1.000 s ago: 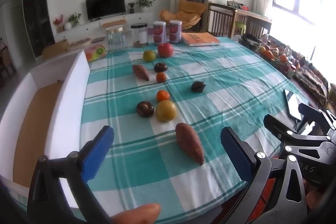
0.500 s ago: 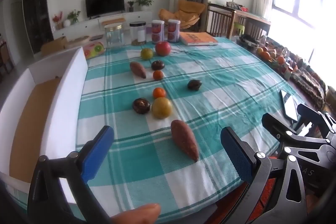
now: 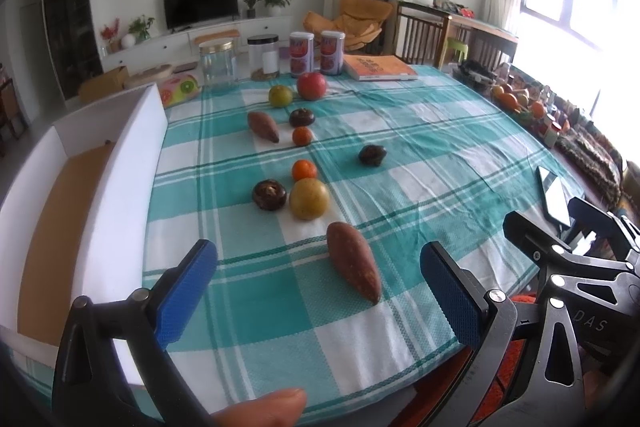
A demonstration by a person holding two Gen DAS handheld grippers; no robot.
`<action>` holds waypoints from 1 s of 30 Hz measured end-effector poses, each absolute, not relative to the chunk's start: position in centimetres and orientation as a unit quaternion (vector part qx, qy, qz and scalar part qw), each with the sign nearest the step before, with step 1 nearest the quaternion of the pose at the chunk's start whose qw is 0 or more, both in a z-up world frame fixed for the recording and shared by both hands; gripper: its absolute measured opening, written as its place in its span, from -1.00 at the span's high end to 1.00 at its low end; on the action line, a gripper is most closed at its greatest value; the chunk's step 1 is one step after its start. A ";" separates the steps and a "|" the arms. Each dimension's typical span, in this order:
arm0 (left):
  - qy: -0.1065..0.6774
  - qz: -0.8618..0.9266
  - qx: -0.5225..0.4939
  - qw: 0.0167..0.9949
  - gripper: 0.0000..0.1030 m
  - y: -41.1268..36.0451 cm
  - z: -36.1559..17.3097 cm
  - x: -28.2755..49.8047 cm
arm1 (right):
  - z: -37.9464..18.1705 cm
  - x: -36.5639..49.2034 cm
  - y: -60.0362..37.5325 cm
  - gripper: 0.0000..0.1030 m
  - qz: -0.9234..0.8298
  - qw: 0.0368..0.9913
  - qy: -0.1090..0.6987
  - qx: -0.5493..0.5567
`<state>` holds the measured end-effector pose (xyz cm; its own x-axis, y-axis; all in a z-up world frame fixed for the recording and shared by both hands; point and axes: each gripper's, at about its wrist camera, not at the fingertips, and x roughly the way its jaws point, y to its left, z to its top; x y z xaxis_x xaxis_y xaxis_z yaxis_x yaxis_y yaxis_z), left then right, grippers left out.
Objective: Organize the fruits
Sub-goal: 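Move both tools toward the row of fruits on the tablecloth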
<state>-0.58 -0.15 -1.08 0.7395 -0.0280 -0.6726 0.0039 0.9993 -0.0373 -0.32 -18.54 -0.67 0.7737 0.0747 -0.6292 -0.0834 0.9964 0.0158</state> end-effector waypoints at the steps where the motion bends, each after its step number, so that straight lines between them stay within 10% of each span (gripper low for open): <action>1: 0.361 -0.009 -0.016 0.932 -0.98 -0.1 -1.0 -0.6 | -0.6 -0.3 -18.5 -1.00 0.042 0.942 0.333 -0.006; 30: 0.372 -0.007 -0.021 0.928 -0.98 0.2 -2.5 -0.7 | -1.0 -0.5 -18.5 -1.00 0.047 0.941 0.335 0.002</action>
<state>-0.70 0.21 -2.45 0.7234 -0.0279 -0.6899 -0.0031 0.9990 -0.0436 -0.52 -18.54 -0.95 0.7708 0.0900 -0.6307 -0.0875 0.9955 0.0351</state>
